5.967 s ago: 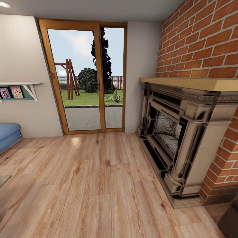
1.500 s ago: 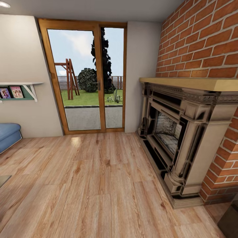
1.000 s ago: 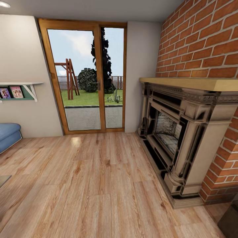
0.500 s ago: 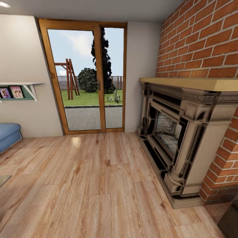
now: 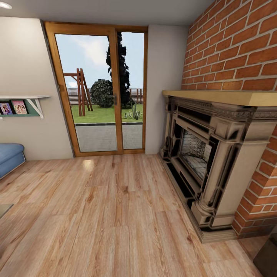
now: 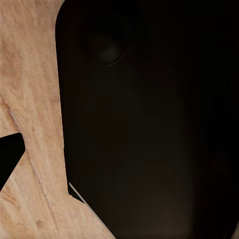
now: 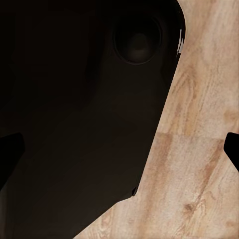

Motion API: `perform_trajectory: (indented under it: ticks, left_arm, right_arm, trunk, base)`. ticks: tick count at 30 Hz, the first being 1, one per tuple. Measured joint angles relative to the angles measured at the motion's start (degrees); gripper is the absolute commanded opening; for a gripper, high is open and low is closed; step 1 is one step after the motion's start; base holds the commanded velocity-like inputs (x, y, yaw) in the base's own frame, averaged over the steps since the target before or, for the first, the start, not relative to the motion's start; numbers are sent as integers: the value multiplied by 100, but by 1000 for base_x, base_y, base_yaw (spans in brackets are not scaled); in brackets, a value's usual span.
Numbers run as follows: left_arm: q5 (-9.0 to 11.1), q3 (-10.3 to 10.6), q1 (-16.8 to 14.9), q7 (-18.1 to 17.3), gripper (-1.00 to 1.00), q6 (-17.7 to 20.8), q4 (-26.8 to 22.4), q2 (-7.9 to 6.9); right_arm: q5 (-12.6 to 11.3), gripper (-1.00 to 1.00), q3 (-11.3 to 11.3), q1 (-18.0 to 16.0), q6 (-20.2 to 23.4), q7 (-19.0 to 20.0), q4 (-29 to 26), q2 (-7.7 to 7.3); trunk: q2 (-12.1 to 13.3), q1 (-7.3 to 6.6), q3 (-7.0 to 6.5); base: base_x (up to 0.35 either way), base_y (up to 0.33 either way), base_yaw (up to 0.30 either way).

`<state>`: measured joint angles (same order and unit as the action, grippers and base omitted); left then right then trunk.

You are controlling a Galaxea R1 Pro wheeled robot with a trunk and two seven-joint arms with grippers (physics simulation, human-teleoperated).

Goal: Turn on the radio receiver that's on the table in the living room.

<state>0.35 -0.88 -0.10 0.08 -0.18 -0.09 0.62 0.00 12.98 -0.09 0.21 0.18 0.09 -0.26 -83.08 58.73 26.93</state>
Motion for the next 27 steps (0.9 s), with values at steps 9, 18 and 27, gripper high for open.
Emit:
perform_trajectory:
  ticks: [9, 18, 27]
  left_arm:
    - [0, 0, 0, 0, 100, 0, 0, 0]
    - [0, 0, 0, 0, 100, 0, 0, 0]
    - [0, 0, 0, 0, 100, 0, 0, 0]
  right_arm:
    - [0, 100, 0, 0, 0, 0, 0, 0]
    - [0, 100, 0, 0, 0, 0, 0, 0]
    - [0, 100, 0, 0, 0, 0, 0, 0]
  trunk:
    - [0, 0, 0]
    - [0, 0, 0]
    - [0, 0, 0]
  base:
    - [0, 0, 0]
    - [0, 0, 0]
    - [0, 0, 0]
